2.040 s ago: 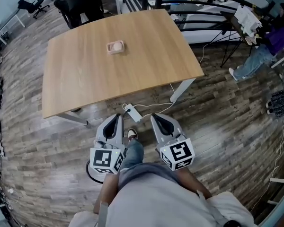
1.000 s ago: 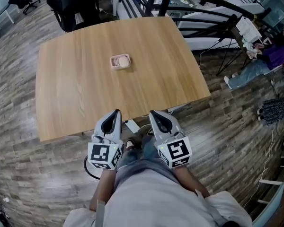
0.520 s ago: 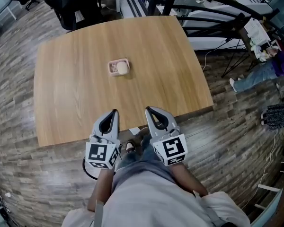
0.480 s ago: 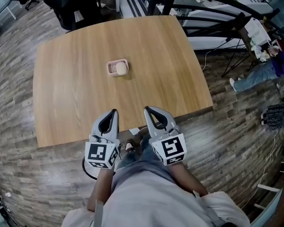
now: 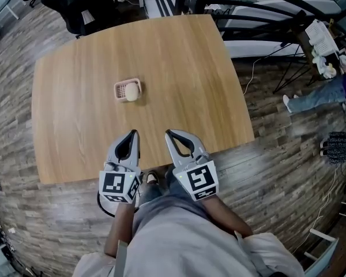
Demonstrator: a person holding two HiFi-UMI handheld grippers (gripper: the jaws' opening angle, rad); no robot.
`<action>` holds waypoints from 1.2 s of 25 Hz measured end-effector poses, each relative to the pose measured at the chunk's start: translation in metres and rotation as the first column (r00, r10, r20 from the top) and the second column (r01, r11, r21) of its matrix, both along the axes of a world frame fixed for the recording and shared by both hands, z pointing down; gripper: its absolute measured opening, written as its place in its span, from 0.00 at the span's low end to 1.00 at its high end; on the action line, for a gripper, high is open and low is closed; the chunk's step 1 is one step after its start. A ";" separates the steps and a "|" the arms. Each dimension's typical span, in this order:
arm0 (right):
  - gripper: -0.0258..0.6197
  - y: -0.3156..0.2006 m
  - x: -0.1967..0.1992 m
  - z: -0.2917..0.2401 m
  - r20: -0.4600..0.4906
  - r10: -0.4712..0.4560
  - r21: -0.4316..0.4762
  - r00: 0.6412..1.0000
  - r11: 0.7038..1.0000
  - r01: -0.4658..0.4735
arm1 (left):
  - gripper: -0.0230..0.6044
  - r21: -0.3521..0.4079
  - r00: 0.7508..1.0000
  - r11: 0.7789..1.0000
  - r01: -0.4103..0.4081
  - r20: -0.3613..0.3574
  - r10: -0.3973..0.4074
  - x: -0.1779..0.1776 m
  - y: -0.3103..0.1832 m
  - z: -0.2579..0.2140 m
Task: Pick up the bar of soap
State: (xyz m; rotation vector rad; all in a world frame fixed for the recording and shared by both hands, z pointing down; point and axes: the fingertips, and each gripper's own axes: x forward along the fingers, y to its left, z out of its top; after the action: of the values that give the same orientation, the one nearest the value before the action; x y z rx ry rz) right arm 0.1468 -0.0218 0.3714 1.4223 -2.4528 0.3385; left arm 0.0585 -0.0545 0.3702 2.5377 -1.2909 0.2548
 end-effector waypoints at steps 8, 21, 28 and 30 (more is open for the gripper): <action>0.07 -0.035 0.007 0.015 0.017 -0.071 -0.028 0.997 0.997 0.072 | 0.04 -0.012 0.999 0.999 0.041 0.034 -0.041 0.009 -0.025 0.007; 0.05 -0.118 -0.037 0.048 -0.068 -0.111 -0.074 0.992 0.992 0.106 | 0.04 -0.297 0.970 0.948 0.115 -0.172 -0.171 -0.026 -0.075 0.086; 0.05 -0.173 -0.064 0.095 -0.131 -0.140 -0.145 0.981 0.982 0.120 | 0.04 -0.510 0.922 0.860 0.035 -0.315 -0.224 -0.031 -0.102 0.142; 0.05 -0.188 -0.069 0.108 -0.135 -0.153 -0.158 0.979 0.979 0.131 | 0.04 -0.559 0.903 0.829 0.005 -0.354 -0.244 -0.031 -0.109 0.154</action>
State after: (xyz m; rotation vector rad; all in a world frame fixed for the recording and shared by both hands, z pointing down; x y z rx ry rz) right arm 0.0775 -0.2095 0.4792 1.1607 -2.3412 0.3626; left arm 0.0271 -0.1633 0.5238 1.8741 -1.0268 0.0374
